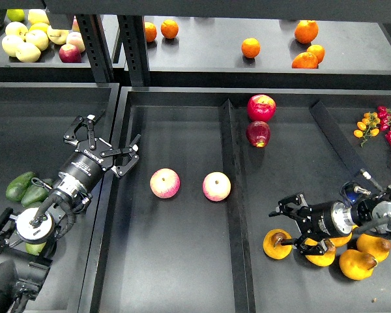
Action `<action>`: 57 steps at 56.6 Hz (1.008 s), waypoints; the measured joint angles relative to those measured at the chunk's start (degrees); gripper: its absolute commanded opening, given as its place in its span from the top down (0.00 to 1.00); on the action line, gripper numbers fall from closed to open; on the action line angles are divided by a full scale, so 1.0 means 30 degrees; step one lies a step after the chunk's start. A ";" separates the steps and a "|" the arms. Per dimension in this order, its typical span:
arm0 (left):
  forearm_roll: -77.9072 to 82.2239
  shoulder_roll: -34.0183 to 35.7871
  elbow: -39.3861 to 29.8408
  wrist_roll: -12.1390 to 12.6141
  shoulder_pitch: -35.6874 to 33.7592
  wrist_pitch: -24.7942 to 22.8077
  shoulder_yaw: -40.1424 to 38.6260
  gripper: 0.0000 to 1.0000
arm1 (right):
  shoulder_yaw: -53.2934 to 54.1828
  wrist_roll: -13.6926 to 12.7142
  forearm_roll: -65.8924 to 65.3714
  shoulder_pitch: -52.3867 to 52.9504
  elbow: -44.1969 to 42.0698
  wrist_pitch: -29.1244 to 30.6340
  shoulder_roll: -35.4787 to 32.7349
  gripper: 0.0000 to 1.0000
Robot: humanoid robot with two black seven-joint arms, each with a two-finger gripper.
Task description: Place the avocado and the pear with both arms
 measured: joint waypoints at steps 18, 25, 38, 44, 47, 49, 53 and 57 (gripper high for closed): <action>-0.0001 0.0000 -0.0375 -0.0022 0.0085 0.0000 -0.0032 0.01 | 0.8652 0.0010 0.1737 -0.0291 -0.3093 0.0000 0.2661 0.01; -0.0001 0.0000 -0.0421 -0.0054 0.0089 0.0000 -0.0039 0.01 | 1.2212 0.0011 0.1834 -0.1259 -0.3811 -0.0001 0.4604 0.01; -0.0001 0.0000 -0.0429 -0.0061 0.0090 0.0000 -0.0027 0.01 | 1.4314 0.0008 0.1842 -0.2010 -0.4145 -0.0001 0.6497 0.00; -0.0015 0.0000 -0.0429 -0.0061 0.0089 0.0000 0.0003 0.01 | 1.4396 0.0524 0.1784 -0.2008 -0.4508 -0.0001 0.6879 0.00; -0.0022 0.0000 -0.0429 -0.0061 0.0089 0.0000 0.0017 0.01 | 1.4474 0.1506 0.1775 -0.2025 -0.4598 -0.0001 0.7068 0.00; -0.0026 0.0000 -0.0429 -0.0061 0.0086 0.0000 0.0019 0.01 | 1.4566 0.2325 0.1775 -0.2053 -0.4623 -0.0001 0.7196 0.00; -0.0030 0.0000 -0.0431 -0.0057 0.0039 0.0000 0.0022 0.01 | 1.4774 0.4082 0.1793 -0.2075 -0.4657 -0.0001 0.7385 0.00; -0.0076 0.0000 -0.0453 -0.0041 -0.0021 0.0000 0.0025 0.01 | 1.4911 0.5536 0.1814 -0.2080 -0.4658 -0.0001 0.7659 0.00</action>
